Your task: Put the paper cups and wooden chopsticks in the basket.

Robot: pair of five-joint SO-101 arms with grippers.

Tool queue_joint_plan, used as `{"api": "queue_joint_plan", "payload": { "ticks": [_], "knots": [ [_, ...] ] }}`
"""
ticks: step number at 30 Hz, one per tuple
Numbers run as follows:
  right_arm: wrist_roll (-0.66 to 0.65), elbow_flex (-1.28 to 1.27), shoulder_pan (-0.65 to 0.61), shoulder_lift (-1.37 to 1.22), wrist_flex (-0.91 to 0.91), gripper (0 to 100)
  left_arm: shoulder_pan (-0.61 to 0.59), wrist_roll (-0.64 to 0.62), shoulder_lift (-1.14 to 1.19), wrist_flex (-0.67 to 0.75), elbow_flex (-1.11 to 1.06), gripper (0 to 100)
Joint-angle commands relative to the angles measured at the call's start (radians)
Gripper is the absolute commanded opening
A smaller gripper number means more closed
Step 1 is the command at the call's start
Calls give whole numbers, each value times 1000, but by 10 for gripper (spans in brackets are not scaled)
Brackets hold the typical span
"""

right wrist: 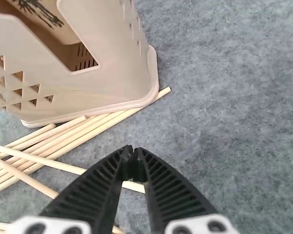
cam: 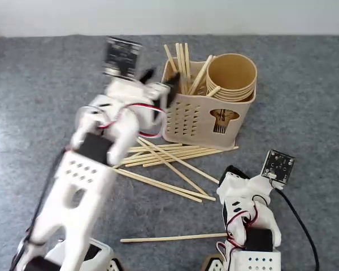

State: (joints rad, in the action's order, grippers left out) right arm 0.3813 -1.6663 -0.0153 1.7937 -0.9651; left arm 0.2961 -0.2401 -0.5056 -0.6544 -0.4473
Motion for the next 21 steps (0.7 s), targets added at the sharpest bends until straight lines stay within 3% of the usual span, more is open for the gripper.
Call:
{"api": "queue_joint_plan", "payload": {
  "ticks": [1, 5, 12, 18, 21],
  "knots": [
    [3, -17, 7, 18, -4, 8, -120, -14, -123, -143, 67, 199],
    [-49, -15, 7, 19, 4, 8, -279, -11, -199, -282, 10, 199],
    [-157, 133, -13, 19, -111, 8, -539, 64, -353, -298, -206, 199],
    [-253, 393, -232, 16, -314, 8, -732, 173, -491, -290, -446, 199],
    [-307, 479, -340, -5, -360, 8, -830, 210, -523, -212, -559, 199]
  ]
}}
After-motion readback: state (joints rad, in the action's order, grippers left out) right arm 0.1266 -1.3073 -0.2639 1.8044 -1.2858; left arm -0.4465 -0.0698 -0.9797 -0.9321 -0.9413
